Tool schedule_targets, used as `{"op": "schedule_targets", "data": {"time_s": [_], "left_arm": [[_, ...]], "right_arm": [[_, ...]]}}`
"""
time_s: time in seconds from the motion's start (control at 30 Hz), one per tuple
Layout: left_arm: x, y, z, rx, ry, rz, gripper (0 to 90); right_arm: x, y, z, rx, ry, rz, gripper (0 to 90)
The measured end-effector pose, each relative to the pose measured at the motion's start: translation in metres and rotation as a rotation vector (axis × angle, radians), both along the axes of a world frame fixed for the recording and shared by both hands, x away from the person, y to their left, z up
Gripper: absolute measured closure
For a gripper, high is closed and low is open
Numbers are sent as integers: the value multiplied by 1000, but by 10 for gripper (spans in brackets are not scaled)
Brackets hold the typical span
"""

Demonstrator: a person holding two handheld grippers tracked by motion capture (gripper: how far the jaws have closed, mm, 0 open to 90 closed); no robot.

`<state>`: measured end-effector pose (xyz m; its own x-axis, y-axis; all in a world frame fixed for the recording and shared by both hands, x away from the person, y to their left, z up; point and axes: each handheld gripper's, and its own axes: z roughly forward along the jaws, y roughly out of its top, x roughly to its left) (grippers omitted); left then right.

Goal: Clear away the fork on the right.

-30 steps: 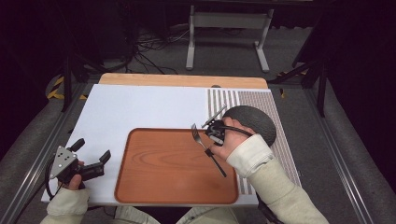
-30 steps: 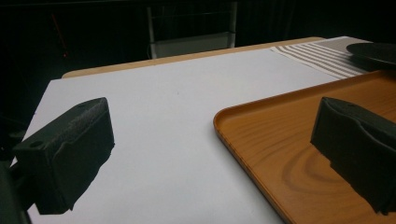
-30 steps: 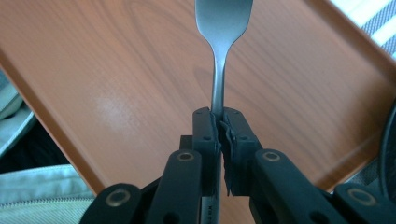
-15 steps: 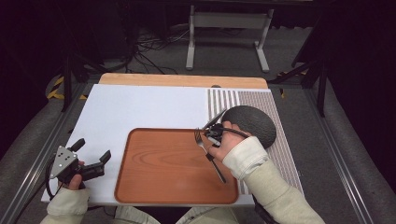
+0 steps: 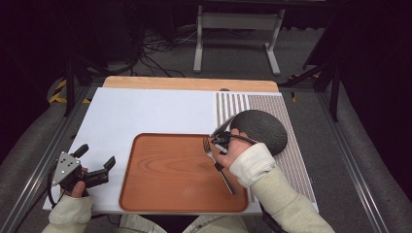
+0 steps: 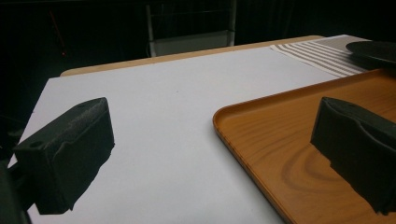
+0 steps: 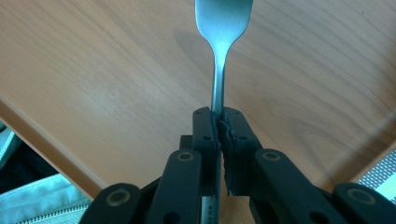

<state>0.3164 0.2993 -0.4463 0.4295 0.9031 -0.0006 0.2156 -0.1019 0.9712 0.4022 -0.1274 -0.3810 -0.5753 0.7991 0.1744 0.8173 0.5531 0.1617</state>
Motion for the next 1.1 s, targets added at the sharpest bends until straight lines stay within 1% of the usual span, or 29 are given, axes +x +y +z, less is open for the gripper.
{"op": "schedule_targets", "data": {"time_s": [0.1, 0.2, 0.27, 0.43, 0.67, 0.73, 1.1], "left_arm": [[0, 0, 0, 2, -2, -2, 0], [0, 0, 0, 0, -1, 2, 0], [0, 0, 0, 1, 0, 1, 0], [0, 0, 0, 1, 0, 1, 0], [0, 0, 0, 0, 0, 0, 0], [0, 0, 0, 2, -2, -1, 0], [0, 0, 0, 1, 0, 1, 0]], "right_arm": [[1, 0, -2, 8, -6, -13, 842], [2, -2, -4, 12, -11, -14, 842], [3, -3, -8, 30, -5, -28, 842], [4, -4, -16, 43, 0, -40, 842], [5, -4, -22, 48, 6, -46, 841], [6, -4, -26, 49, 15, -49, 841], [6, -3, -32, 43, 31, -52, 840]]}}
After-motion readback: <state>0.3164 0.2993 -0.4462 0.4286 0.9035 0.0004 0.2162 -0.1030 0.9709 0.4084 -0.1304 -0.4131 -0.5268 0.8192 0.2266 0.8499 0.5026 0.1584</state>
